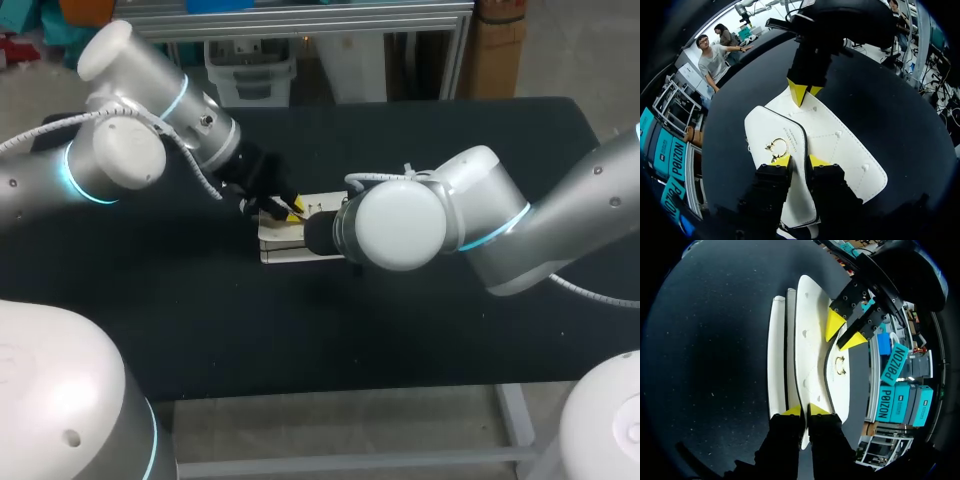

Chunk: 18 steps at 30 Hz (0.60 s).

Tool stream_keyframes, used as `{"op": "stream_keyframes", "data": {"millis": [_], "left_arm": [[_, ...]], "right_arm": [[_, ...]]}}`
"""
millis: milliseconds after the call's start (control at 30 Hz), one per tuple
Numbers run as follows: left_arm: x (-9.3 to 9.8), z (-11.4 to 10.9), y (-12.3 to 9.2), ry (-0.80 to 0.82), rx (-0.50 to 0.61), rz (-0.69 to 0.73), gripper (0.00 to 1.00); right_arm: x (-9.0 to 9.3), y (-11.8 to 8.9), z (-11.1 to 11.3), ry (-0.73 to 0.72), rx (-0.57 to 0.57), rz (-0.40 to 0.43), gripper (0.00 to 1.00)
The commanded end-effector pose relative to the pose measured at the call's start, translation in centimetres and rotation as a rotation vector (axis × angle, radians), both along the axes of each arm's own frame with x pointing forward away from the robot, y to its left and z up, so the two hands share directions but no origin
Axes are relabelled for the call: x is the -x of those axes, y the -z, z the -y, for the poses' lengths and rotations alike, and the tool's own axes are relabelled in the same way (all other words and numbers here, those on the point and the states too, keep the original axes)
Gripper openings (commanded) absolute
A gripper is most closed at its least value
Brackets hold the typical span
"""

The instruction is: Pick up the bag, open it, inspect its contents, close it, and place it on the opposite side

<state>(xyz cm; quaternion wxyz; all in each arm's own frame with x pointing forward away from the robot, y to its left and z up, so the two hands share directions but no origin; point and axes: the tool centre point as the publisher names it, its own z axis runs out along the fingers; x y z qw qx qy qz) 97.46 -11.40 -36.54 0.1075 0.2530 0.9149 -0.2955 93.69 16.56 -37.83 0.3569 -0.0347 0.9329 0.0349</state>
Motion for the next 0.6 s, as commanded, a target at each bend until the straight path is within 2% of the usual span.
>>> {"op": "stream_keyframes", "data": {"millis": [33, 300, 400, 600], "left_arm": [[0.1, -0.8, 0.2, -0.011, 0.027, 0.014, 0.74], [0.2, -2.1, -1.1, -0.022, 0.079, 0.027, 0.64], [0.1, -2.5, -1.6, -0.025, 0.108, 0.023, 0.50], [-0.7, -2.7, -2.4, -0.033, 0.169, 0.011, 0.38]], "right_arm": [[-0.1, 0.1, -0.1, 0.000, 0.000, 0.003, 0.00], [-0.1, 0.1, -0.1, 0.000, 0.000, 0.003, 0.00], [-0.1, 0.1, -0.1, 0.000, 0.000, 0.003, 0.00], [-0.1, 0.1, -0.1, 0.000, 0.000, 0.003, 0.00]]}}
